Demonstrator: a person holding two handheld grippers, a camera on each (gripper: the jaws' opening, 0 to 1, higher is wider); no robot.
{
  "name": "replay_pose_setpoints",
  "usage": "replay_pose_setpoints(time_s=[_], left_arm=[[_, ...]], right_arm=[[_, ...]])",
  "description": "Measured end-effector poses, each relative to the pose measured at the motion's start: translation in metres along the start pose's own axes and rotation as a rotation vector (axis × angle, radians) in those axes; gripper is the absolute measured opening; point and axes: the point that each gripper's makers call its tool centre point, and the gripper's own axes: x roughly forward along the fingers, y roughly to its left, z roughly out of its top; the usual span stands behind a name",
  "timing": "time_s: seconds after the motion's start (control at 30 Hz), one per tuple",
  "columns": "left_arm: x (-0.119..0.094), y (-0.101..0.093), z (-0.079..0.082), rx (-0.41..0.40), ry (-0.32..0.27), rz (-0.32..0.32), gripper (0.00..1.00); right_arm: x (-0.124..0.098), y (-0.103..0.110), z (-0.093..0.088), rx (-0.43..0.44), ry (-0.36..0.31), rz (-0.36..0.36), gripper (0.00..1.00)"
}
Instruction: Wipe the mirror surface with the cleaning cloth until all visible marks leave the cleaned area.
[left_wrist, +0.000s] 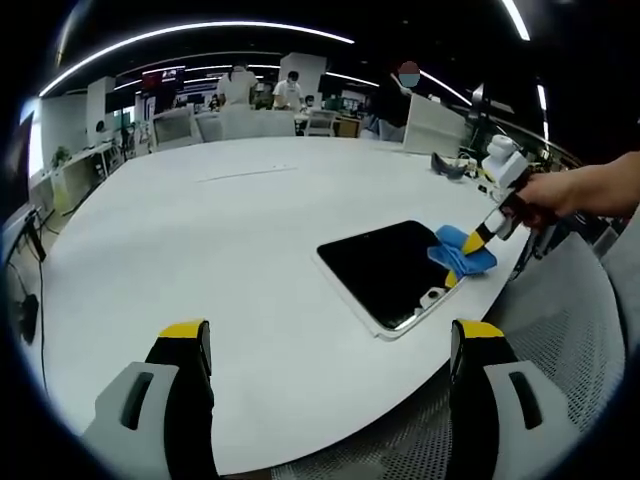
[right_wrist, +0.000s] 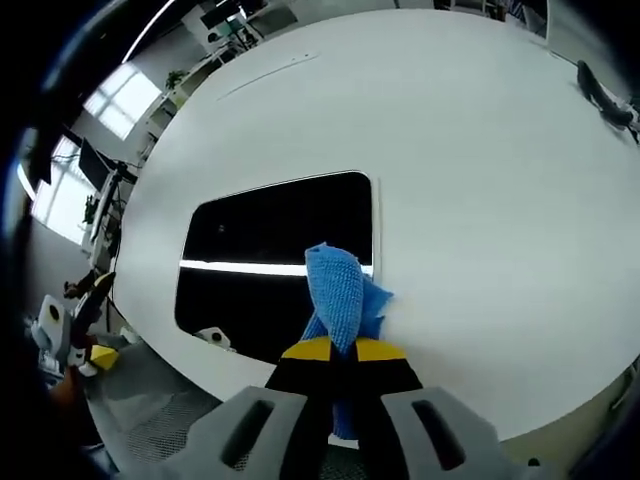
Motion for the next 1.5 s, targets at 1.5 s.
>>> replay_pose_setpoints(time_s=[1.5], left_arm=[[0.001,-0.002,-0.002,0.007,0.016,-0.009,0.99]], right_arm=[[0.015,0.048,-0.002,-0.017,0.003,0.027,0.0]])
